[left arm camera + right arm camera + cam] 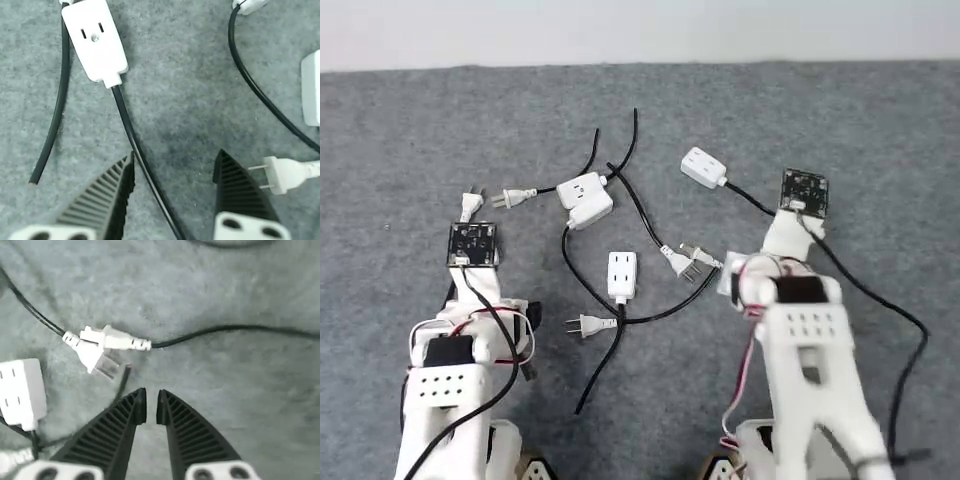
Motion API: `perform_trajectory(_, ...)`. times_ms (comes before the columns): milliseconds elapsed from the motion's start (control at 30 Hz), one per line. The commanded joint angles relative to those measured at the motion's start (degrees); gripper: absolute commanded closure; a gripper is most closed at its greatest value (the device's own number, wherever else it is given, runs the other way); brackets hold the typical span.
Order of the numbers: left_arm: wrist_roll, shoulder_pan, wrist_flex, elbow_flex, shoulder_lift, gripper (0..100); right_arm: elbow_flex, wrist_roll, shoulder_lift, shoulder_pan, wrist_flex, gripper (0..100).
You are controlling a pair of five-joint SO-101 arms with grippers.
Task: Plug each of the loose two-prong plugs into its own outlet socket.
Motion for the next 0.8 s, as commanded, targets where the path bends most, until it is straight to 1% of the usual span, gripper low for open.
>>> perform_trajectory(0, -0.62, -0.18, -1.32, -0.48, -0.97, 76, -3.87, -10.73, 6.55, -3.38, -4.26, 86.8)
perform_trajectory(67, -0.62, -0.18, -1.32, -0.40, -0.97, 76, -4.66, -12.66, 9.36, -3.74, -6.29, 81.0)
perform_trajectory(167, -0.62, -0.09, -1.41, -0.40, -0.97, 76, -6.15, -12.84, 12.62, -3.65, -9.71, 75.6)
perform_trajectory(267, -0.62, -0.09, -1.41, -0.40, -0.97, 76, -8.09, -12.84, 15.16, -2.51, -9.89, 77.1)
perform_trajectory(500, -0.62, -0.09, -1.41, -0.40, -0.97, 76, -10.55, -13.01, 19.03, 7.43, -10.15, 81.2)
perform_trajectory(767, -0.62, -0.09, -1.32, -0.31, -0.97, 76, -15.38, -13.10, 26.42, 12.26, -10.24, 81.2)
